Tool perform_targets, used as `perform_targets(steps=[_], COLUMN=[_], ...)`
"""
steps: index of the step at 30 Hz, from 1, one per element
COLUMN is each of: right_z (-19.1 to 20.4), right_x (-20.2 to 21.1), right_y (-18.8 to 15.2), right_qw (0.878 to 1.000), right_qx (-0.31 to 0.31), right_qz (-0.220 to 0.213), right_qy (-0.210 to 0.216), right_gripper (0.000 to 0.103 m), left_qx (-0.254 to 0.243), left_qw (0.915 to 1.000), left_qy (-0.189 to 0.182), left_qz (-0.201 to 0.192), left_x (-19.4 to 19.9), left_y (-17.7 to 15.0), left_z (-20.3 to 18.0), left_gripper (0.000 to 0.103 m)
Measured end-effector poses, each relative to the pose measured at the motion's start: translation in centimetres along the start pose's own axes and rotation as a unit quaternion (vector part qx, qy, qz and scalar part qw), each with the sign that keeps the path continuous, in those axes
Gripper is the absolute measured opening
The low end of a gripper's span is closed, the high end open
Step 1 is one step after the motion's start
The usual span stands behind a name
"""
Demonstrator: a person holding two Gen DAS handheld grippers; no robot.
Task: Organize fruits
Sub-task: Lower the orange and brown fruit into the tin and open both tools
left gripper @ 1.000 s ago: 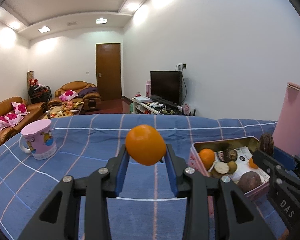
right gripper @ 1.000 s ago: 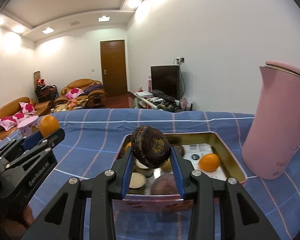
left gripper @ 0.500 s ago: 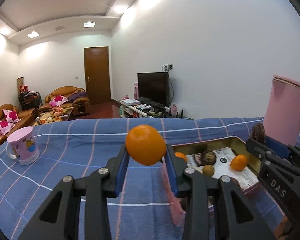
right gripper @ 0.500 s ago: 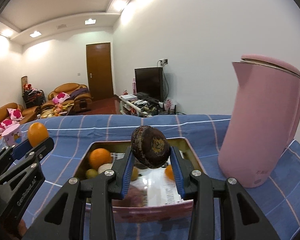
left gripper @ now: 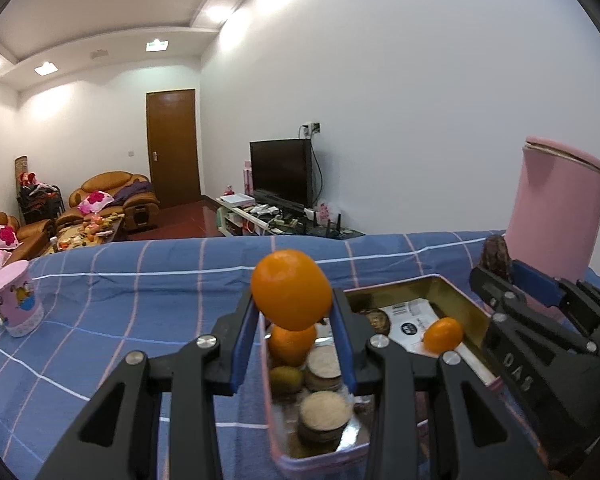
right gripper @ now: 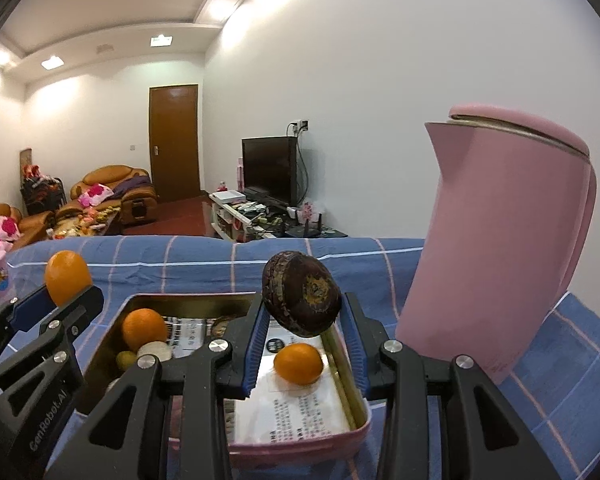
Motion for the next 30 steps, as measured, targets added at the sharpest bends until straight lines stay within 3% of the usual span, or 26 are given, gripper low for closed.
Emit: perform_targets(steps=[8,16,22,30], right_z=[-0.2,0.2,1.0,1.4], right_x=[-1.3,-2.8,-4.7,-6.6], right_y=[0.4,0.9,0.6,-0.4], right_qw=[1.000,0.999,0.996,0.984], right_qx=[0.010,0.013,0.022,0.013], right_qz=[0.008,0.030,0.071,0.125], right_qy=[-0.005,0.008,0.052,0.123], right_gripper=[0.039,0.039,0.039,0.039], left_qx=[0.007,0.022,0.040,0.047], left_qw=[0.9996,0.9967,0.9914,0.9910], left_qy=[-0.010,-0.018,-0.025,-0.020], left_qz=[0.026,0.076,0.122,0.124], left_x=[-2.3,-5.1,-6.9,-6.8], left_y=[0.5,0.5,-0.1,-0.1], left_z=[-1.2,-1.3,-1.0,-1.2], left_gripper=[0.038,0.038,0.038,0.037])
Point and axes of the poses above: each gripper's, at about its wrist camera, not at the fingertips, and x roughly against the way its jaws point, z to its left, y to its top, the point moved 3 cm from there along -x, roughly the way its jaws point, and after that the axes turned 4 degrees about -y, right-handed, at the moved point
